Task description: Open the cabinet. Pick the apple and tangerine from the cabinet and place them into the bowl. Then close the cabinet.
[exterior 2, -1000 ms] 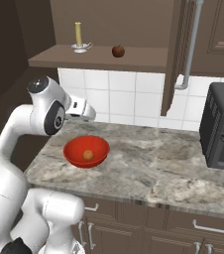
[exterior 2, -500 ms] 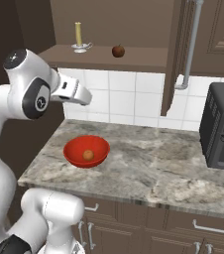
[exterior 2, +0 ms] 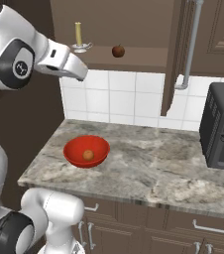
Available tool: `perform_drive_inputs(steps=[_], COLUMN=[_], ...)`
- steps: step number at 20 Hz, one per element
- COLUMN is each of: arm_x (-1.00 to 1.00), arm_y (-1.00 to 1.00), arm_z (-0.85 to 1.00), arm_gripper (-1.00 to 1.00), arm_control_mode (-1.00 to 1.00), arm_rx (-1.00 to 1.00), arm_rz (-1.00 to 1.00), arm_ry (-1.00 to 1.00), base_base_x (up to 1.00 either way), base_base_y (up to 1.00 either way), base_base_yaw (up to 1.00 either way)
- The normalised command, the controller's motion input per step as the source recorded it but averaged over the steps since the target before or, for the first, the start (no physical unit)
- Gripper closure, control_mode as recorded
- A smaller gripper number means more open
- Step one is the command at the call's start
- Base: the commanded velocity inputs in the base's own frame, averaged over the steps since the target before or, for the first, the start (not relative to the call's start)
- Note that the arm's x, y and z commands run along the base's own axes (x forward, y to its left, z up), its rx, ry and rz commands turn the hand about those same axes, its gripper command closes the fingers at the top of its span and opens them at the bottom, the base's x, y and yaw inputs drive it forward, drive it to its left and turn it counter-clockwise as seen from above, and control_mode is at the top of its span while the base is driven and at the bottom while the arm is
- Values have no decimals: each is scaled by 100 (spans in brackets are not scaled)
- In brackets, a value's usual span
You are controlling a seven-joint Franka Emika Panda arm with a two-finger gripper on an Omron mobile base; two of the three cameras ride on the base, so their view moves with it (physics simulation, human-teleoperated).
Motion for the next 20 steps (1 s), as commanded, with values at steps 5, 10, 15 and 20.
perform_drive_inputs(steps=[5,10,15,20], arm_x=[3,38,45,41], arm_y=[-11,-6,-2,-9], arm_z=[35,0,0,0], arm_gripper=[-100,-100,-100,-100], arm_control_mode=[-100,-100,-100,-100], arm_rx=[0,0,0,0], arm_rz=[-4,0,0,0], arm_ry=[-13,-2,-8,-14], base_base_x=[0,0,0,0], base_base_y=[0,0,0,0], base_base_yaw=[0,0,0,0])
